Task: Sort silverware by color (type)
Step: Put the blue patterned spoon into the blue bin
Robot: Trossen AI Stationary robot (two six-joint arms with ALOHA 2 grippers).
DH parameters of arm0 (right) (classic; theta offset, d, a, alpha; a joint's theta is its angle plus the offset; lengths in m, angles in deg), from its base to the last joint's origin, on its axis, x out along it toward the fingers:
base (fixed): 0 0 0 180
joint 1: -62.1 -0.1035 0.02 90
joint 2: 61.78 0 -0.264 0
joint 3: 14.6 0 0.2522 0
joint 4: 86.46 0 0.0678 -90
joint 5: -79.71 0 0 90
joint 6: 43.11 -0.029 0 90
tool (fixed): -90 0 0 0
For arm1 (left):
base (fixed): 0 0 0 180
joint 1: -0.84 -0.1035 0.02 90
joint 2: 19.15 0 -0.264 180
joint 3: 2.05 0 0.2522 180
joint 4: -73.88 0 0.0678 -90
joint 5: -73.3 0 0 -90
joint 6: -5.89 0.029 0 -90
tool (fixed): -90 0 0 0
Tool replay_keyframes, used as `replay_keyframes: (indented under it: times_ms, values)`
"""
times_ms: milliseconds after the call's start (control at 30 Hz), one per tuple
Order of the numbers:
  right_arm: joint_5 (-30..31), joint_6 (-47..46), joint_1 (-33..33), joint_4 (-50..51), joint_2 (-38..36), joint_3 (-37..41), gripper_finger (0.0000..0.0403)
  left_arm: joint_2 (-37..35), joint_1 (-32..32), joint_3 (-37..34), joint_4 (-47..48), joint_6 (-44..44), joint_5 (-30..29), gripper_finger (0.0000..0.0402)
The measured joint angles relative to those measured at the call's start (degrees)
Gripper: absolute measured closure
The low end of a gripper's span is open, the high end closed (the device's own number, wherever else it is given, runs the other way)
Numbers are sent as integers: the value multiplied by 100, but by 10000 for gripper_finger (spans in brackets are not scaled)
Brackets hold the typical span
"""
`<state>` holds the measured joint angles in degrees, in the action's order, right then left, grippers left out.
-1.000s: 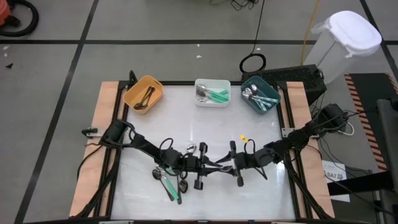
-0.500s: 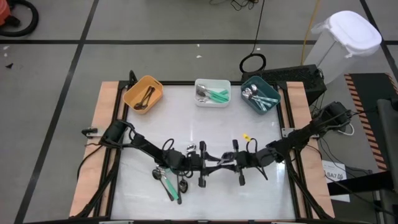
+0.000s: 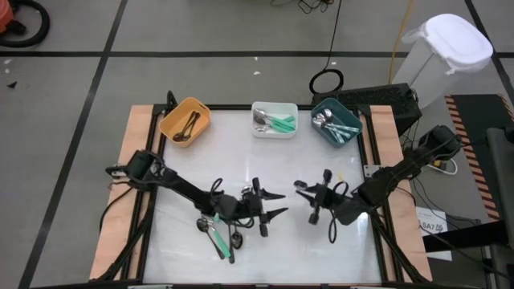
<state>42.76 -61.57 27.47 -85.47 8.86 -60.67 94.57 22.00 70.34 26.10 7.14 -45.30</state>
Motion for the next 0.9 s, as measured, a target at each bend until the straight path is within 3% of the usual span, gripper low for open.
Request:
replay_keyframes:
  times_ms: [200, 500, 600, 900]
  values:
    - [425, -81, 2, -153, 324, -1, 377, -224, -15, -2, 718, -203, -460, 218]
    - [573, 665, 121, -1578, 1259, -55, 377, -187, -159, -4, 742, -244, -772, 218]
    - [573, 760, 165, -1522, 1445, -242, 377, -187, -170, -4, 737, -135, -1082, 218]
    - [589, 704, 363, -1363, 1737, -551, 376, -163, 4, 522, 1187, 491, -1190, 217]
